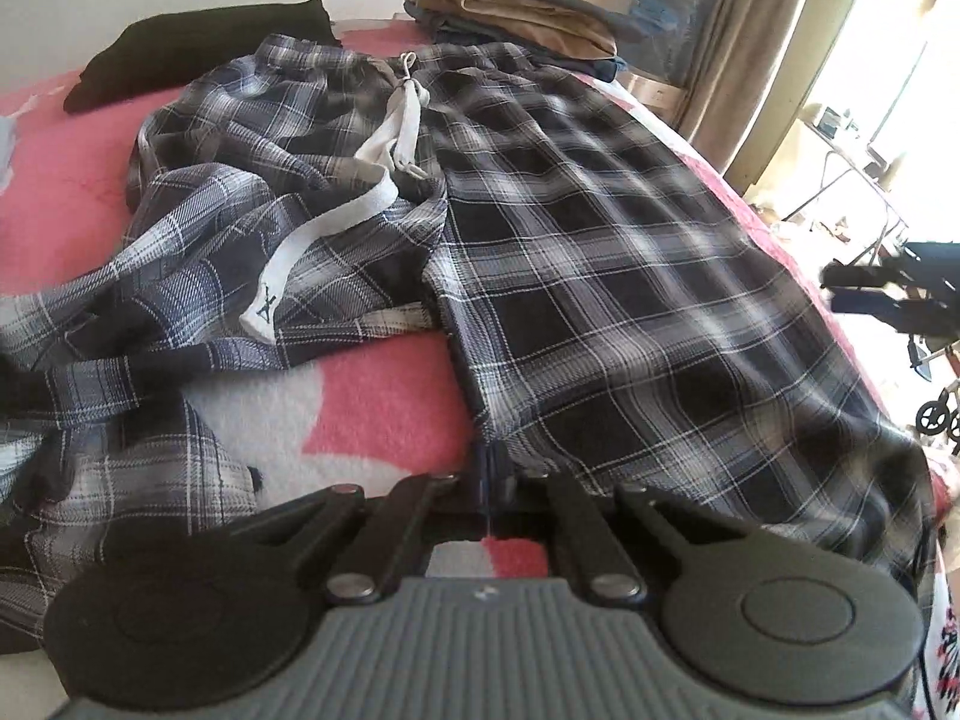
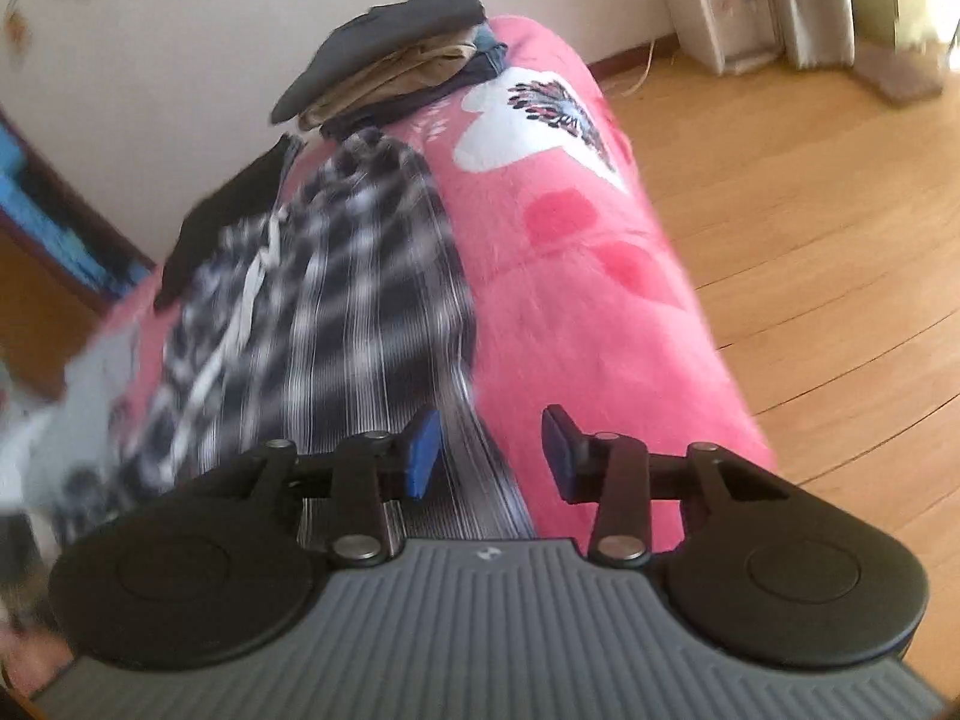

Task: Fold clothes

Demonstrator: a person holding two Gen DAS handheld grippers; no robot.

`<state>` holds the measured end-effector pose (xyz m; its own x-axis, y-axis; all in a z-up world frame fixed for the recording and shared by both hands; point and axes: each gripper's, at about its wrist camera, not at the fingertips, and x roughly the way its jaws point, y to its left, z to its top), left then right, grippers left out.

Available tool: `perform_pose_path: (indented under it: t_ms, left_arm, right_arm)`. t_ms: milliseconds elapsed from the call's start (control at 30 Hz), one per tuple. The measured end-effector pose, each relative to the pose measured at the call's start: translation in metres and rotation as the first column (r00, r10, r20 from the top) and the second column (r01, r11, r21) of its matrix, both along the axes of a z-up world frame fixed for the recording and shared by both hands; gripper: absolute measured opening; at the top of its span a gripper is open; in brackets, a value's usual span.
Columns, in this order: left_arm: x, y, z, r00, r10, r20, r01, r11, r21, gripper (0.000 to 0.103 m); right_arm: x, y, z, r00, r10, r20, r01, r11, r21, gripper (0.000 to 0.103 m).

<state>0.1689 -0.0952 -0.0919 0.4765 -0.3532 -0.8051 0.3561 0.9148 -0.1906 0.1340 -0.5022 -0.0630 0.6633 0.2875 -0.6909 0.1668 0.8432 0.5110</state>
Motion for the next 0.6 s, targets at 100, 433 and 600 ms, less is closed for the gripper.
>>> perform_pose_path:
  t_ms: [100,433,600]
  left_arm:
    - [-0.003,-0.001,0.0,1.0,-0.01,0.015,0.009,1.0,0.015,0.001]
    - [-0.008,0.001,-0.003,0.996,-0.07,0.056,0.069,0.997,0.022,0.003]
    - [-0.013,0.02,0.0,0.998,-0.061,0.035,0.063,0.996,-0.068,0.021]
  right_arm:
    - [0.029,0.003,-0.018,1.0,0.013,-0.028,-0.012,0.998,0.06,0.019]
    - [0.011,-0.015,-0.013,0.994,-0.065,-0.083,0.065,0.998,0.002,0.005]
    - [-0.073,-0.051,0.013,0.988,-0.092,-0.12,0.102,0.991,0.083,0.014]
